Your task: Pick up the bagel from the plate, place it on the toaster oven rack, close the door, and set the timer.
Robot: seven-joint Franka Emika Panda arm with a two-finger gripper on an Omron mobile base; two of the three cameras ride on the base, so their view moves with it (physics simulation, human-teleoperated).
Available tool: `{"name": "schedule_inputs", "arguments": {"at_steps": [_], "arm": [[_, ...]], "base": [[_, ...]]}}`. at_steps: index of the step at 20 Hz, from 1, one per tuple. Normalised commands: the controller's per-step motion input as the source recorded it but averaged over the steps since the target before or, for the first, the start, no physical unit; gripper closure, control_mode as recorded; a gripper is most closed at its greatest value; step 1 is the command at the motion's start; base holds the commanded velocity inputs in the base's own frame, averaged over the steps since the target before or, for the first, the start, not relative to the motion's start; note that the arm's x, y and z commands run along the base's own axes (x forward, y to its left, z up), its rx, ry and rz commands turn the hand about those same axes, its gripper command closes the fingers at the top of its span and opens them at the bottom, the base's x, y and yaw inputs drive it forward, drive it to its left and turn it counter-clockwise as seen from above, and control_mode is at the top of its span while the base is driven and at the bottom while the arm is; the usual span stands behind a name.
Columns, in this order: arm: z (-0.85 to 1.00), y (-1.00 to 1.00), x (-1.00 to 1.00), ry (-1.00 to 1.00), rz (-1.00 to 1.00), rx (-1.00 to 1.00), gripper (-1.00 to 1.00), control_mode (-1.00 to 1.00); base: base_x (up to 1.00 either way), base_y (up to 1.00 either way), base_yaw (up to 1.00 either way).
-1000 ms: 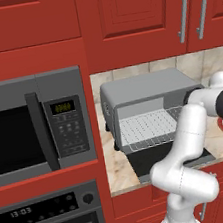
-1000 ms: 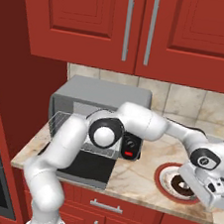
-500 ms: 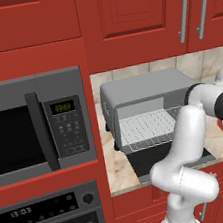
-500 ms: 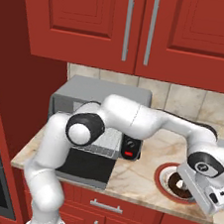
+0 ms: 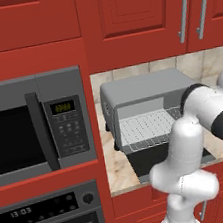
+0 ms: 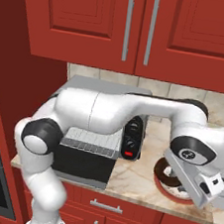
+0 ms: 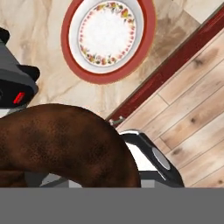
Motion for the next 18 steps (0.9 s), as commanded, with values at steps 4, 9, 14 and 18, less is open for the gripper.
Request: {"name": "schedule_inputs", "arguments": {"at_steps": [4, 9, 14, 18], "arm": [[0.91, 1.0, -0.21, 0.17, 0.0, -0.25, 1.0, -1.0], [0.54, 0.83, -0.33, 0.15, 0.0, -0.13, 1.0, -1.0], [0.1, 0.69, -0.19, 0.05, 0.0, -0.02, 1.0, -1.0], [0.01, 0.66, -0.03, 0.02, 0.0, 0.01, 1.0, -1.0]], "base": [[0.0, 0.0, 0.0], [0.0, 0.0, 0.0], [0.0, 0.0, 0.0], [0.0, 0.0, 0.0]]}}
